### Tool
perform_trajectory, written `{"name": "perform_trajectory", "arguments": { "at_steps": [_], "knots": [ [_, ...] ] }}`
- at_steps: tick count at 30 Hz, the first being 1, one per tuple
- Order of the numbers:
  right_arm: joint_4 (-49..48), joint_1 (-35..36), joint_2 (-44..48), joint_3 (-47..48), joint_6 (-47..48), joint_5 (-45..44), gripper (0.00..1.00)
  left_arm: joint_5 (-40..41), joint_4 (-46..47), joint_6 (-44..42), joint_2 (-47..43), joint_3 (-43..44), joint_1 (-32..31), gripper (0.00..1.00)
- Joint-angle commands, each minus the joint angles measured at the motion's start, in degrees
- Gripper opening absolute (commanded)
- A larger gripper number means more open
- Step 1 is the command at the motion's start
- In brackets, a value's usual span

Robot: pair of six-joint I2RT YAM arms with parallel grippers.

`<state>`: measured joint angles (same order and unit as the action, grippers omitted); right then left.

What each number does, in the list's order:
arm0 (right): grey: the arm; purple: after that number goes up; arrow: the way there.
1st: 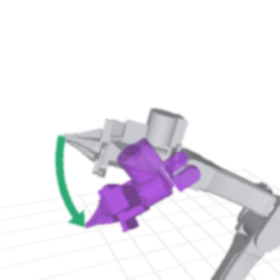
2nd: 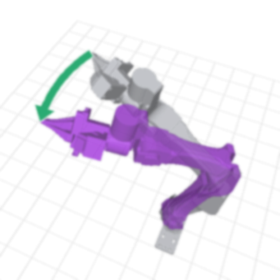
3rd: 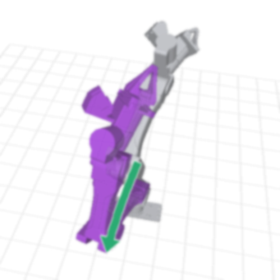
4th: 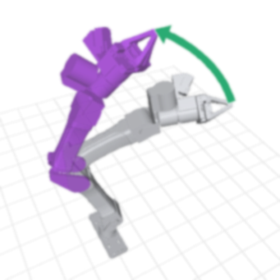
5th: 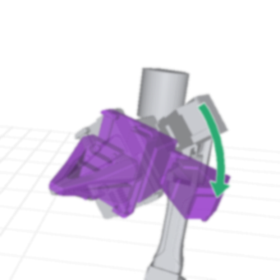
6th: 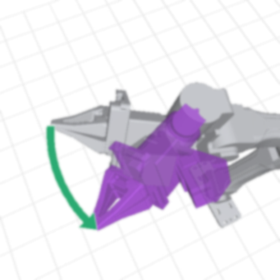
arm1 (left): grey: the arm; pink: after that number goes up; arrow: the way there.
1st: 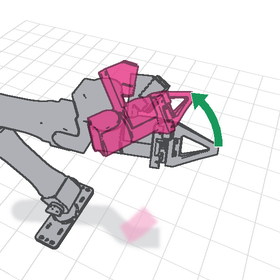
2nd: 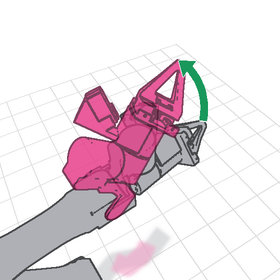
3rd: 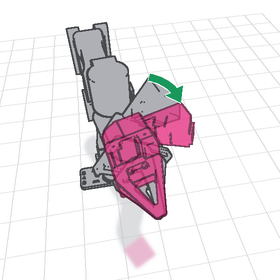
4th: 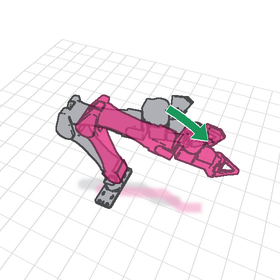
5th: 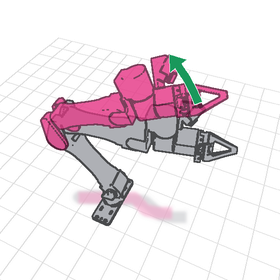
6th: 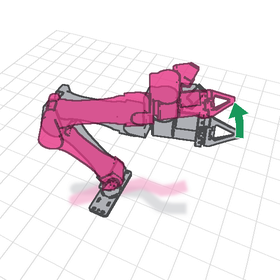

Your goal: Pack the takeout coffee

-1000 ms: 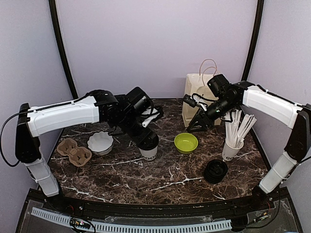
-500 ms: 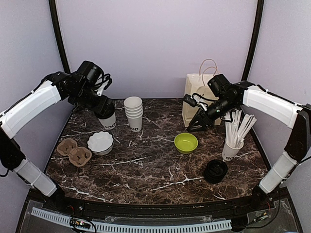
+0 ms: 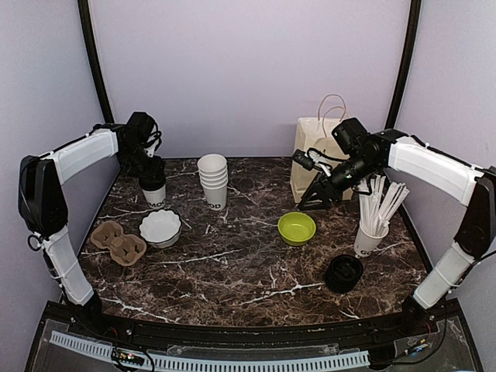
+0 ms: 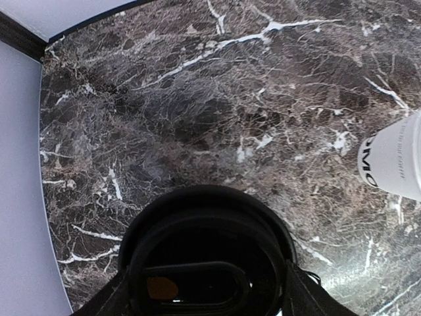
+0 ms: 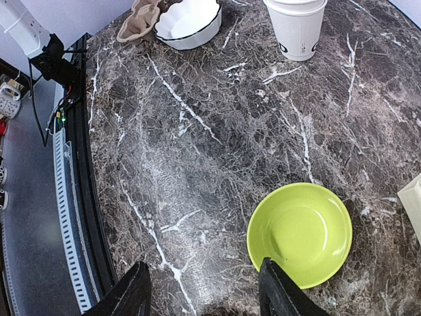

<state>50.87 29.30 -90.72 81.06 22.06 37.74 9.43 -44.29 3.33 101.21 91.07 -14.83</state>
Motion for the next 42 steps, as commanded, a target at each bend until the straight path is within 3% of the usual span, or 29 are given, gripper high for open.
{"name": "perform_trajectory", "arguments": {
  "at_steps": [1,7,14,21,26,29,33,36,42],
  "knots": [
    [-0.6,-0.3,1.7,-0.5,0.3,0.9,0.56,-0.6,2.2,-1.6,3.8,2.5,1.5,0.71],
    [-0.4,-0.3,1.0,-0.4,0.4,1.3,0.56,-1.3,3.5,-1.4,6.4,3.3,2.2,0.72],
    [0.1,-0.3,-0.6,0.5,0.5,1.8,0.56,-0.4,3.0,-0.5,5.7,3.4,2.3,0.91],
    [0.6,-0.3,-1.8,1.0,0.8,1.9,0.56,-0.8,2.3,-1.5,1.1,5.5,2.1,0.94],
    [1.6,-0.3,-3.0,2.3,1.0,1.9,0.56,-7.1,5.7,-12.1,-4.8,6.4,-4.6,0.88],
    [2.2,-0.3,-3.4,3.1,1.4,1.8,0.55,-15.3,5.6,-18.5,-5.4,8.2,-9.1,0.84],
    [2.4,-0.3,-3.8,2.9,1.6,1.9,0.55,-21.2,5.8,-19.8,-3.1,10.7,-12.6,0.77],
    [2.3,-0.3,-3.3,2.3,1.7,1.8,0.55,-22.0,4.8,-18.4,0.0,14.0,-13.0,0.69],
    [1.6,-0.3,-2.2,1.4,1.7,1.6,0.55,-21.9,4.5,-16.6,5.2,17.3,-13.9,0.65]
  ]
}}
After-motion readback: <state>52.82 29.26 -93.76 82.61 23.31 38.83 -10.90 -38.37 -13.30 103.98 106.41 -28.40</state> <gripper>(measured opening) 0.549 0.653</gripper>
